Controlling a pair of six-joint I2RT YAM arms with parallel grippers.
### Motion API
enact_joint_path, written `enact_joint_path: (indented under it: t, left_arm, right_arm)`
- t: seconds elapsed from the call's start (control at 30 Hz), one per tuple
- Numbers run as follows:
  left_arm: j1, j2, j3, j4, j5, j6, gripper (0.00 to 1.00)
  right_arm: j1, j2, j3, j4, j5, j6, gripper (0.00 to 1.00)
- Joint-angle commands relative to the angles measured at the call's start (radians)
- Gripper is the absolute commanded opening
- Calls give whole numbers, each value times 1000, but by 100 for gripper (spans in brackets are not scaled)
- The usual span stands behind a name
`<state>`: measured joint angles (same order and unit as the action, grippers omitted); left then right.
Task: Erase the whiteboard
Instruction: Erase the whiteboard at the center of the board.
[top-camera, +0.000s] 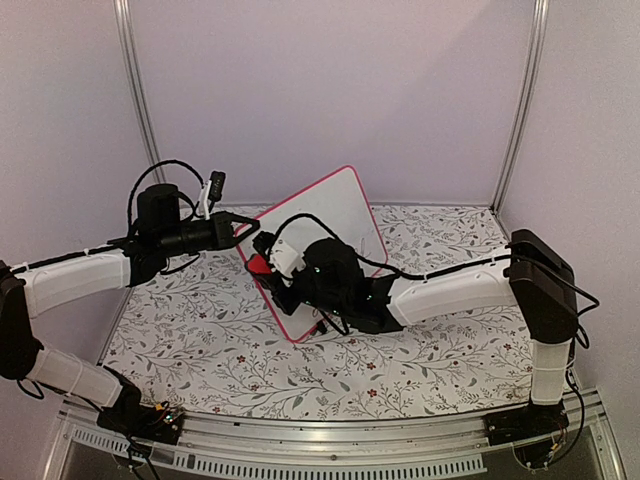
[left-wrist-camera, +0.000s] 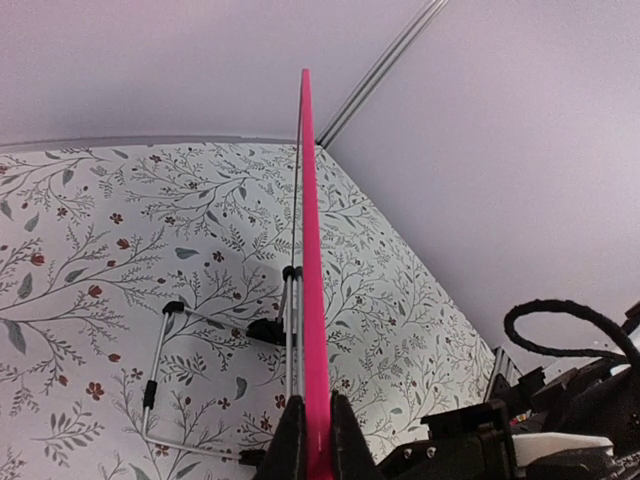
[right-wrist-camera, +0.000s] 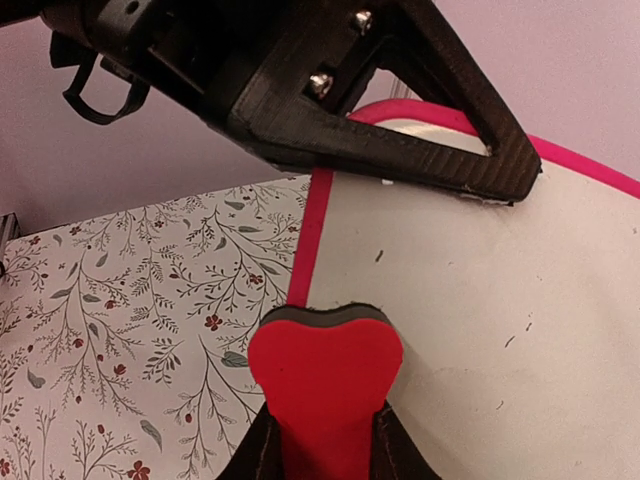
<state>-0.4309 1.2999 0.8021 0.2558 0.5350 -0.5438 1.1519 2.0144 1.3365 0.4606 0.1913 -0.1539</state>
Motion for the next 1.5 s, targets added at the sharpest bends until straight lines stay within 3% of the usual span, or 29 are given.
enact_joint_path:
  t: [0.0, 0.63, 1.07, 1.47]
  left_arm:
    - [-32, -31, -1, 53, 139, -23, 0]
    - [-31, -37, -2, 53, 138, -21, 0]
    - [-31, -30, -1, 54, 138, -21, 0]
    - [-31, -28, -1, 53, 138, -21, 0]
  right_arm:
    - [-15, 37, 23, -84, 69, -7, 24]
    - [-229, -66, -46, -136, -1, 126, 24]
    - [-467, -87, -167, -45, -127, 263, 24]
    - [-549, -21, -172, 6, -129, 299, 24]
